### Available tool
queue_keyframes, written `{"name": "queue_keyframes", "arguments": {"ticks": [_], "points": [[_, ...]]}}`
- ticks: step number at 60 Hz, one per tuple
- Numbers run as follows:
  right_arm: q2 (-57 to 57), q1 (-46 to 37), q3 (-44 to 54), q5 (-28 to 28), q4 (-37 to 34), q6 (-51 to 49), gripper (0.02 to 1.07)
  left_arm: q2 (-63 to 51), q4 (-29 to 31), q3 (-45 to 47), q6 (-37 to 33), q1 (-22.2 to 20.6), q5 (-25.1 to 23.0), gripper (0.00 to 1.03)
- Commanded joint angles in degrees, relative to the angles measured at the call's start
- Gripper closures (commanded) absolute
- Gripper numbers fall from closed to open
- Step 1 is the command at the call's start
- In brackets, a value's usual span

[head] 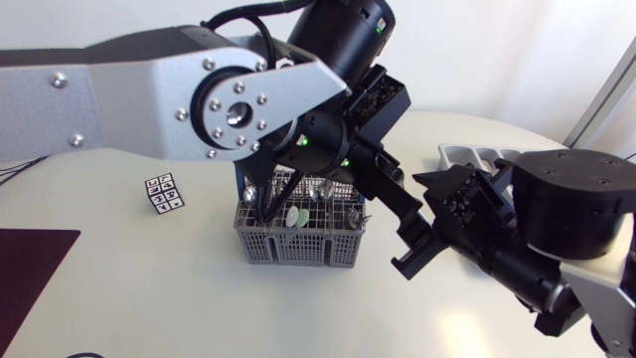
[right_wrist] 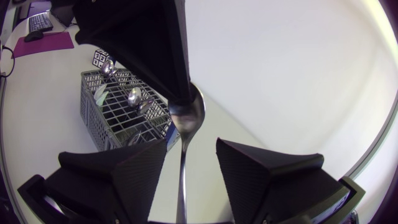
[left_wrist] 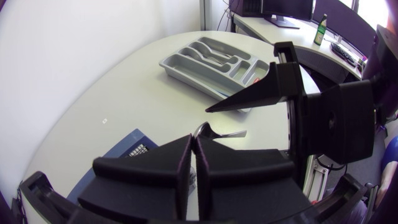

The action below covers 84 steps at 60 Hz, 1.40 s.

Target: Transfer all utensils from the basket to the drawer tray.

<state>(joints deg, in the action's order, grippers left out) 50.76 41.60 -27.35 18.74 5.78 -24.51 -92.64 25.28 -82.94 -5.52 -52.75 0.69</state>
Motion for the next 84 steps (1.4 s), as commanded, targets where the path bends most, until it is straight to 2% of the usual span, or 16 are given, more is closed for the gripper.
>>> {"name": "queue_keyframes", "arguments": {"ticks": [1,11,25,41,45,51,64,69,72,76,84], "points": [[0.7,0.8,1.4,1.1,1.4,-1.6,0.7,-0.7,0.6,-1.8,1.8,-0.2,-0.2,1.0],[1.4,1.1,1.7,1.6,2.4,-2.4,0.97,-0.3,0.5,-1.5,2.0,-0.2,-0.2,1.0],[1.7,1.2,2.1,1.6,1.9,-2.4,1.01,-0.1,0.5,-1.7,2.2,-0.3,-0.2,1.0],[1.4,1.2,2.5,1.3,0.3,-2.6,1.01,0.3,0.3,-2.0,2.2,-1.0,-0.2,0.99],[1.1,1.3,2.7,1.1,0.2,-2.6,1.01,0.4,0.0,-2.1,2.3,-1.0,-0.2,0.94],[0.9,1.3,2.8,0.7,-0.3,-2.6,1.01,1.2,-1.0,-1.9,2.3,-1.3,-0.2,0.8],[-1.0,1.2,4.0,-2.3,-3.0,-2.7,1.01,2.9,-6.4,-2.0,1.9,-1.2,-0.2,0.37],[-2.7,-0.2,4.3,-5.1,-5.2,-2.9,1.01,3.4,-8.1,-2.2,1.4,-0.9,0.1,0.24],[-4.3,-2.6,4.4,-7.9,-6.7,-3.7,1.01,3.5,-8.2,-2.8,0.9,-0.6,0.7,0.2],[-6.5,-7.9,4.1,-14.5,-10.0,-4.3,1.01,3.1,-8.1,-3.5,0.2,0.0,1.2,0.19],[-7.7,-25.1,2.1,-32.9,-17.2,-9.9,1.01,1.8,-6.4,-3.5,-4.0,0.6,4.8,0.17]]}}
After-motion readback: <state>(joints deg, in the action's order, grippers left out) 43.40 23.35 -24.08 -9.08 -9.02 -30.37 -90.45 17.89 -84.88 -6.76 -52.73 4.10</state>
